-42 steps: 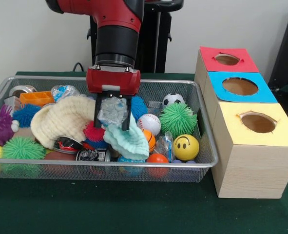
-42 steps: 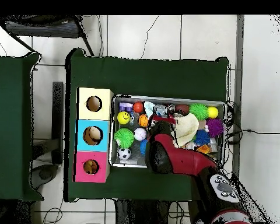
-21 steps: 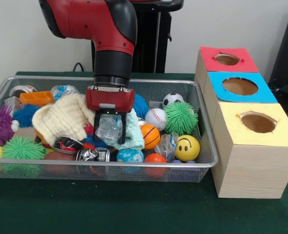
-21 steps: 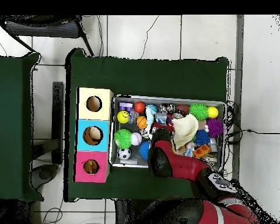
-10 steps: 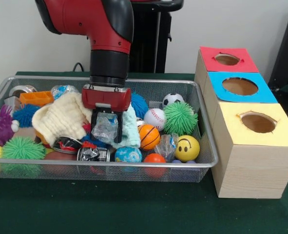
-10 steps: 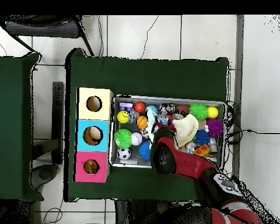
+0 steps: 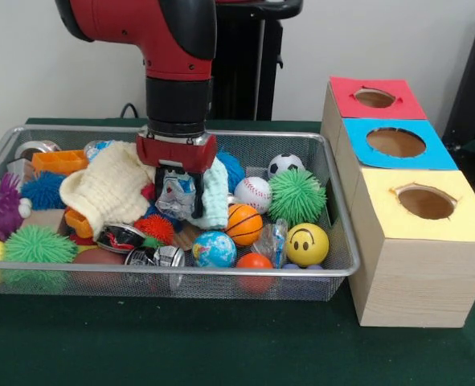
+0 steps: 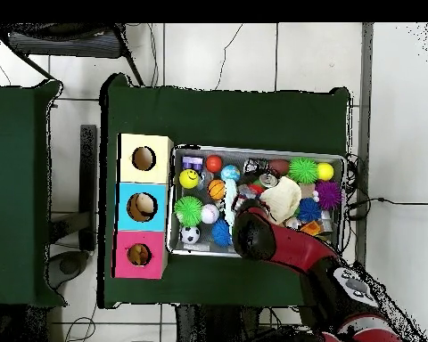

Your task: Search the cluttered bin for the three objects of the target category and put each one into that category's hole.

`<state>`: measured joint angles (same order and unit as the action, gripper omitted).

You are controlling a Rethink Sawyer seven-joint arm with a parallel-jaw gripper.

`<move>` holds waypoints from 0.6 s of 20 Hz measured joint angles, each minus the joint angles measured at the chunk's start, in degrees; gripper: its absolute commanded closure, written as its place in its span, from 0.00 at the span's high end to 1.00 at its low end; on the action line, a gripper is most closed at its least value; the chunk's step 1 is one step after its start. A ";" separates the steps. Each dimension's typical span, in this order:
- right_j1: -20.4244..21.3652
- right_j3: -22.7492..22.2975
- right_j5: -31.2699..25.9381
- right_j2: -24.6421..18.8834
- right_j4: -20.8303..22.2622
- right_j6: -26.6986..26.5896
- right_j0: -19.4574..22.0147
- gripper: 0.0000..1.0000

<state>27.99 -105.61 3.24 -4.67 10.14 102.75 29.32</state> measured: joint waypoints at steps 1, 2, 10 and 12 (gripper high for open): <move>0.00 -0.06 -0.02 -0.01 0.00 0.00 0.01 1.00; 0.00 -0.17 -0.02 -0.02 -0.01 0.00 0.03 1.00; 0.16 -3.92 3.24 -0.20 -0.04 0.00 0.86 1.00; 0.26 -5.21 5.06 -0.21 -0.05 0.00 0.99 1.00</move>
<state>28.25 -110.82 8.30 -4.88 10.09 102.75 30.31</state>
